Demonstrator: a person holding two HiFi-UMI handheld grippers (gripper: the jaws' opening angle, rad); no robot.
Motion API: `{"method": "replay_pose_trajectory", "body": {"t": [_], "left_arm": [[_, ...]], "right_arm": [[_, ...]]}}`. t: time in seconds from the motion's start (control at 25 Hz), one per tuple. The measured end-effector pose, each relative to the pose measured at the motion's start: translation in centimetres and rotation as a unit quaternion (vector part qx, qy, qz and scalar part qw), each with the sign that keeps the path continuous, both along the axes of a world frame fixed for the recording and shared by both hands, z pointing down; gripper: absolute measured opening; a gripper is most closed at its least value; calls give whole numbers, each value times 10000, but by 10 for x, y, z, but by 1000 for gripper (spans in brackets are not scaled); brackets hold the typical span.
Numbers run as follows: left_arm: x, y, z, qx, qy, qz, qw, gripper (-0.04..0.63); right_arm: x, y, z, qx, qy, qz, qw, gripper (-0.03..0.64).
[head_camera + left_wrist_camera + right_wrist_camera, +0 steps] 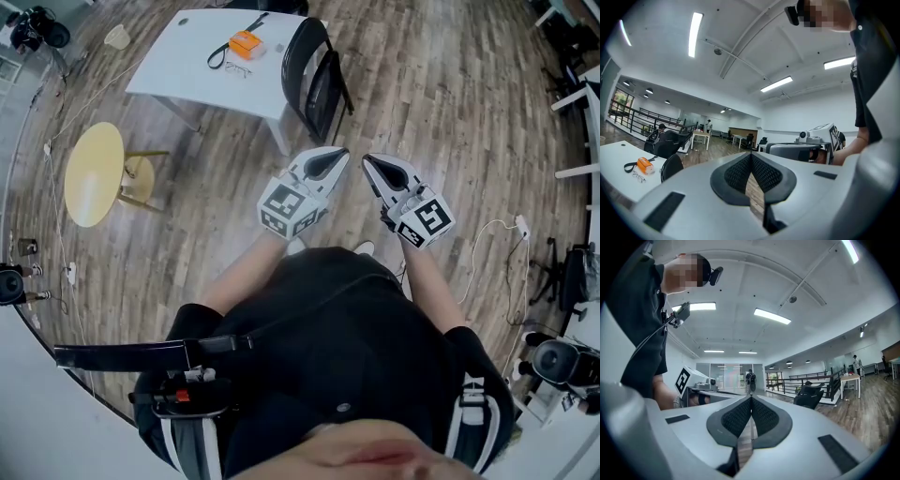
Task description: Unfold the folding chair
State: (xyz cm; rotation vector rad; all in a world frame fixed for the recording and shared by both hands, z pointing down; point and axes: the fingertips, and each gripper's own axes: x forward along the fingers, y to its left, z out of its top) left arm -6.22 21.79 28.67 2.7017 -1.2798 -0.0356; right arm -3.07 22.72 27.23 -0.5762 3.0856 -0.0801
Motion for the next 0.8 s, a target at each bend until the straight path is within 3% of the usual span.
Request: {"method": "replay_pose_trajectory", "body": {"t": [0.8], "left_arm": [[-105, 11, 15, -112, -34, 5, 9999, 5]], "right_arm": [[-105, 11, 12, -34, 18, 219, 9998, 8]]}}
